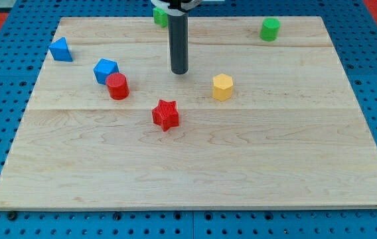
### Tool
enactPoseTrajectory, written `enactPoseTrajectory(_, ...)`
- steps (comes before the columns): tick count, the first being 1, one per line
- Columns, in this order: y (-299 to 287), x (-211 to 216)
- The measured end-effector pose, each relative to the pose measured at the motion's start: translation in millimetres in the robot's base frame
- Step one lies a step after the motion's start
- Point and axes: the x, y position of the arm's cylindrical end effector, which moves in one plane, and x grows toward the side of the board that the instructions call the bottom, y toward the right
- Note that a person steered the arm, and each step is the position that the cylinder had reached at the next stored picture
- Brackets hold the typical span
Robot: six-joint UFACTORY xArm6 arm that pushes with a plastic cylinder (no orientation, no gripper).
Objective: Move the red star downwards
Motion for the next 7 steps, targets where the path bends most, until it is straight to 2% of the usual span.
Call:
enactPoseTrajectory(3,-1,-1)
enactPoseTrajectory(4,0,64)
enactPoseTrajectory(5,-56,91)
enactPoseTrajectory(7,-61,86)
